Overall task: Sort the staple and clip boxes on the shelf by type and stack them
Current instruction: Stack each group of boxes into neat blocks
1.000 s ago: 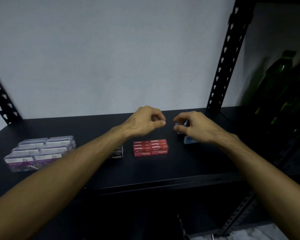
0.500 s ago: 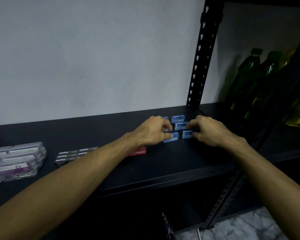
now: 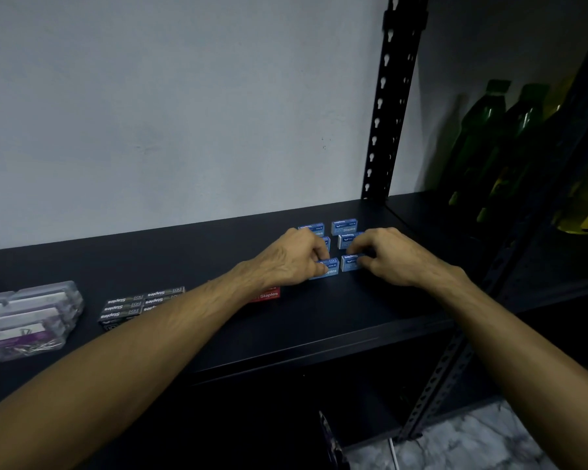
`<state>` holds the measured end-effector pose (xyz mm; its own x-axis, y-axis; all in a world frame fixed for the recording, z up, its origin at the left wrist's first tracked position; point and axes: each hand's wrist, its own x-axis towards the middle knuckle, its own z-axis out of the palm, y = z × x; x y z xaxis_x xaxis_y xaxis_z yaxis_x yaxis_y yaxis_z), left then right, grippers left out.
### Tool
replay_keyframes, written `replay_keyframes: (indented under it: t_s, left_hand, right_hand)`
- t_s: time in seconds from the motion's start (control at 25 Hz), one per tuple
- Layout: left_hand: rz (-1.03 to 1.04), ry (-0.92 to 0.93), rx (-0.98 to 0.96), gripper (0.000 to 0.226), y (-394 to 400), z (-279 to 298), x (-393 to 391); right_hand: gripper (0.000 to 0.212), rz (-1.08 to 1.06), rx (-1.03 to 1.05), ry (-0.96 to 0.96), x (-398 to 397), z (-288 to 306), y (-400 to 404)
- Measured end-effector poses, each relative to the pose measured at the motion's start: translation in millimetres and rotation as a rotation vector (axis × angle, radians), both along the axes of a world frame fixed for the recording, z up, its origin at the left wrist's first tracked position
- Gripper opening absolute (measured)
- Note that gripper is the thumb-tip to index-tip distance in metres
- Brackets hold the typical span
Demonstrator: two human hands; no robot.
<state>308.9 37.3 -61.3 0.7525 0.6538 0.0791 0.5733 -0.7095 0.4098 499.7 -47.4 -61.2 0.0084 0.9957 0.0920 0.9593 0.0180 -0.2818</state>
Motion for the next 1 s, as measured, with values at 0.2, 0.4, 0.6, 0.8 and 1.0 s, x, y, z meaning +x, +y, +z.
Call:
replay_keyframes:
  t_s: [0.2,0.4,0.6,0.8,1.0]
  left_hand:
    - [-0.007,0.008,0.01,0.015,-6,0,-9]
    - [-0.011,0.006,0.015,0.015,-9,1,-13]
    - [-0.022,0.007,0.015,0.015,-10,1,-17]
    - [-0.029,0.008,0.014,0.016,-10,2,-19]
    - [-0.028,0.002,0.012,0.017,-9,0,-19]
  right_hand:
    - [0.019,0.03,-0.001,0.031,-10,-1,-1]
    - [0.018,0.043,-0.009,0.045,-13,-1,-4]
    - [0.021,0.048,-0.01,0.052,-18,0,-7]
    - [0.022,0.058,-0.002,0.06,-20,0,-9]
    - [0.022,0.063,-0.006,0.064,-19,-1,-8]
